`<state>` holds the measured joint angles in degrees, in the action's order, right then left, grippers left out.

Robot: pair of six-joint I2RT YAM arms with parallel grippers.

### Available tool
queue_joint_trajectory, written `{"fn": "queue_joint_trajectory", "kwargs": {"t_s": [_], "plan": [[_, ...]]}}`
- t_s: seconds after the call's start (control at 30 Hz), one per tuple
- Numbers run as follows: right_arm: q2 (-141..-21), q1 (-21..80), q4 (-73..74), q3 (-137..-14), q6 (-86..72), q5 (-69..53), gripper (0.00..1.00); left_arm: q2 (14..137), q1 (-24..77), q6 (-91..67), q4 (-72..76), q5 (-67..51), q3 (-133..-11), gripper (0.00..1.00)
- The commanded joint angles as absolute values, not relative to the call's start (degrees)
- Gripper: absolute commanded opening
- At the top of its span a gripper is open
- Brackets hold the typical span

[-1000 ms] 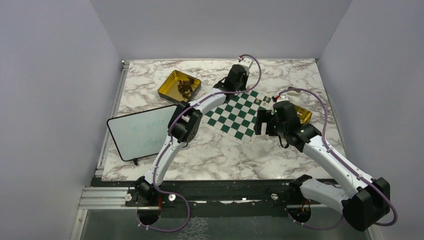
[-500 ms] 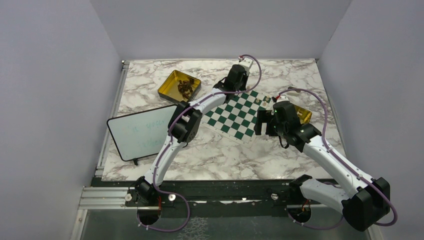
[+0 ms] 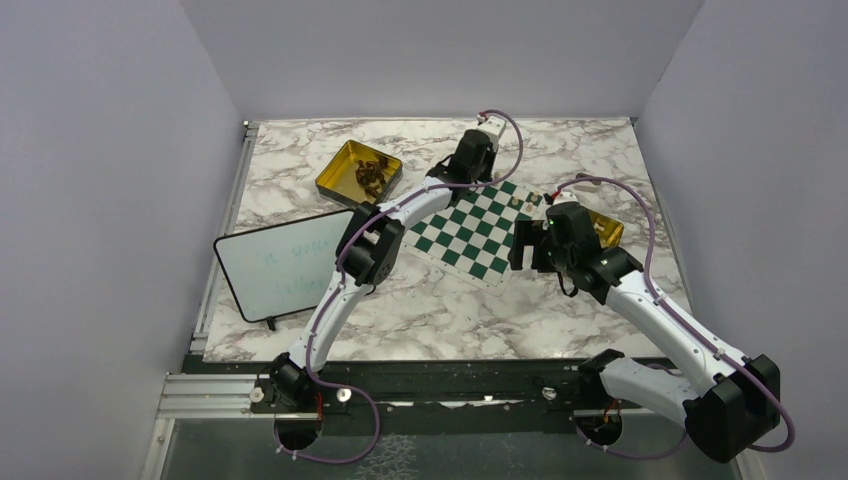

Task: Set up the chess pieces on the board
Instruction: Place the chess piece on the chessboard.

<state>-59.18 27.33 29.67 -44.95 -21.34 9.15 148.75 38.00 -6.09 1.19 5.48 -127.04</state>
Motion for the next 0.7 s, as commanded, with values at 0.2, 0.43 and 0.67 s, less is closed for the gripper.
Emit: {"fn": "queue_joint_trajectory", "kwargs": {"t_s": [0.2,0.43,0.67], "plan": [[-58.5,27.6,29.7,-46.4,-21.2,10.2,1.0,149.4,38.0,-5.6,2.6,6.0,-126.7,0.21],[-58.8,27.6,29.4,-46.4,-21.4,9.8,1.0,148.5,38.0,-5.4,2.4,6.3,-126.6,0.34],[-58.9,27.6,29.2,-46.4,-21.8,9.2,1.0,146.8,37.9,-6.4,1.9,6.0,-126.8,0.43]]}}
